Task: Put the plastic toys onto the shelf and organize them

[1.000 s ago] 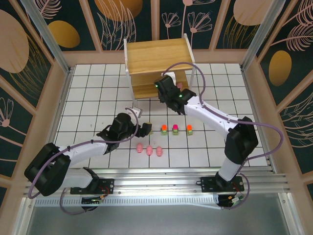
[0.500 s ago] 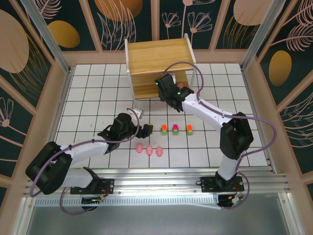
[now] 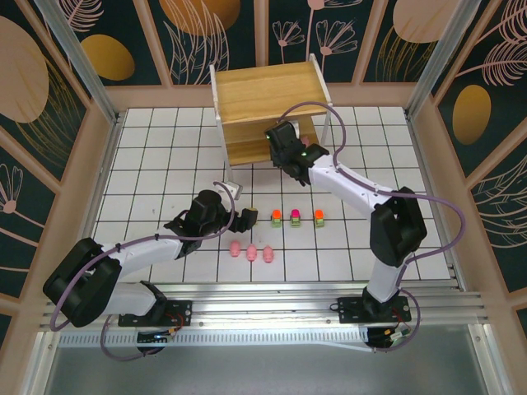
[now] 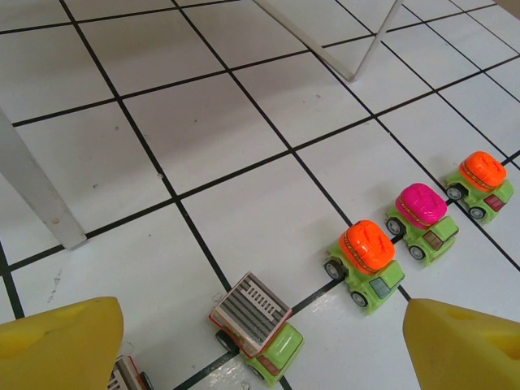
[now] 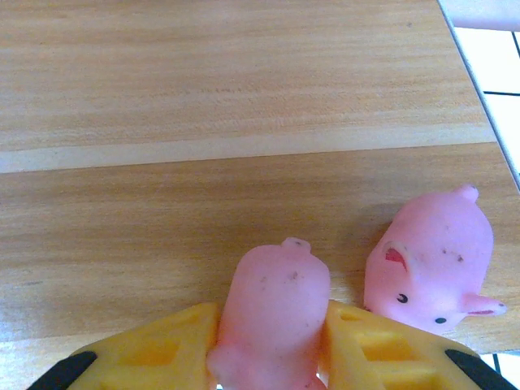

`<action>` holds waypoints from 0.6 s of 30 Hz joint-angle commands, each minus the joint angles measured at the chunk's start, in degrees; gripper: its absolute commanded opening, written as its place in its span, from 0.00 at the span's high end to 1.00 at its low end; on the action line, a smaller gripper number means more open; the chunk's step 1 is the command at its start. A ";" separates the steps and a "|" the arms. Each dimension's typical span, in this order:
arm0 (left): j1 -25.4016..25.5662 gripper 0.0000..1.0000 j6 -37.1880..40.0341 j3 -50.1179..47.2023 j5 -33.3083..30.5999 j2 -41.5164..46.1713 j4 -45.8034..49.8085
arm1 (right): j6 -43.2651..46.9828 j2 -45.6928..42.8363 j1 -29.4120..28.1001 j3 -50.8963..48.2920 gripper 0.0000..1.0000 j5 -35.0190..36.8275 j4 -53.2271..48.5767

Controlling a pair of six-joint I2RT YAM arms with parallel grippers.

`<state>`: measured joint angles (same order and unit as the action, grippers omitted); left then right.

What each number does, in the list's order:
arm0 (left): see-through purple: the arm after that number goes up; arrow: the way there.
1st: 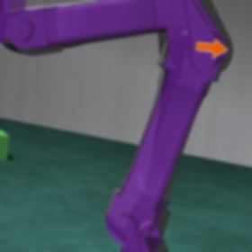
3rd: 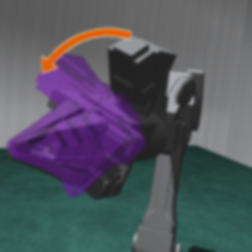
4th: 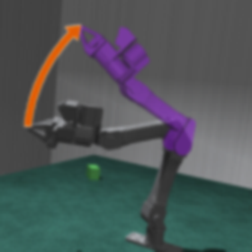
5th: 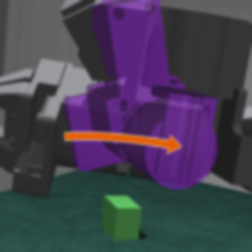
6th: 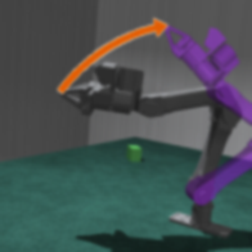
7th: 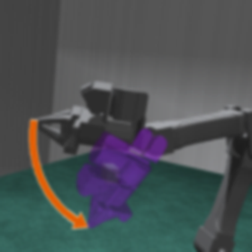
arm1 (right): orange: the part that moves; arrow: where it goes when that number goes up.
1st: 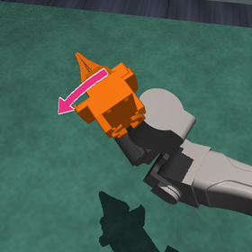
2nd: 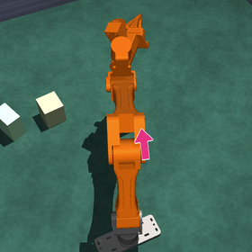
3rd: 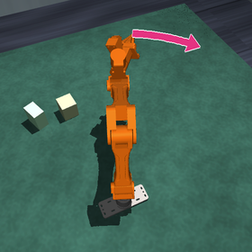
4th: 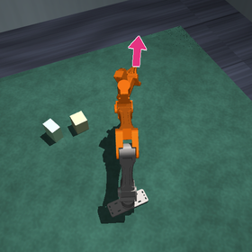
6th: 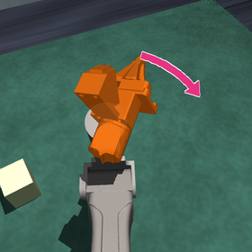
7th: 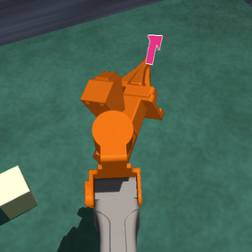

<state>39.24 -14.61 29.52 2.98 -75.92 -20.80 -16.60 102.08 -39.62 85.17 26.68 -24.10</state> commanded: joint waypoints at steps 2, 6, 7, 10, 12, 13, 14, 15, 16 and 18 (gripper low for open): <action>-0.45 0.11 0.99 0.20 0.56 0.06 -1.27 | -0.09 1.01 2.07 0.48 0.64 0.23 1.69; -0.48 0.11 0.99 0.10 0.53 0.29 -1.20 | -0.36 0.86 2.67 -0.44 0.58 -0.69 2.39; -0.41 0.11 1.03 0.10 0.58 0.25 -1.18 | -0.28 0.74 2.66 -0.69 0.57 -0.86 2.70; -0.41 0.11 1.05 0.10 0.54 0.33 -1.25 | -0.41 0.16 2.64 -1.41 0.54 -1.18 3.34; -0.44 0.11 0.99 0.11 0.54 0.43 -1.18 | -0.21 -0.12 2.62 -1.56 0.54 -1.34 3.74; -0.40 0.11 0.99 0.11 0.58 0.51 -1.22 | -0.07 -0.07 2.64 -1.51 0.54 -1.40 3.88; -0.45 0.11 0.99 0.15 0.52 0.45 -1.11 | -0.01 -0.09 2.68 -1.39 0.54 -1.45 3.82; -0.41 0.11 1.01 0.10 0.49 0.48 -1.09 | -0.01 -0.07 2.62 -1.22 0.54 -1.36 3.64; -0.40 0.11 0.99 0.10 0.44 0.46 -1.10 | -0.01 -0.18 2.68 -1.12 0.54 -1.34 3.55; -0.45 0.11 1.12 0.10 0.40 0.52 -1.11 | -0.14 -0.77 2.62 -1.25 0.53 -1.29 3.53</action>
<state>39.24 -14.61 29.52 2.98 -75.92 -20.80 -16.62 102.17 -37.50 84.29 25.39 -22.41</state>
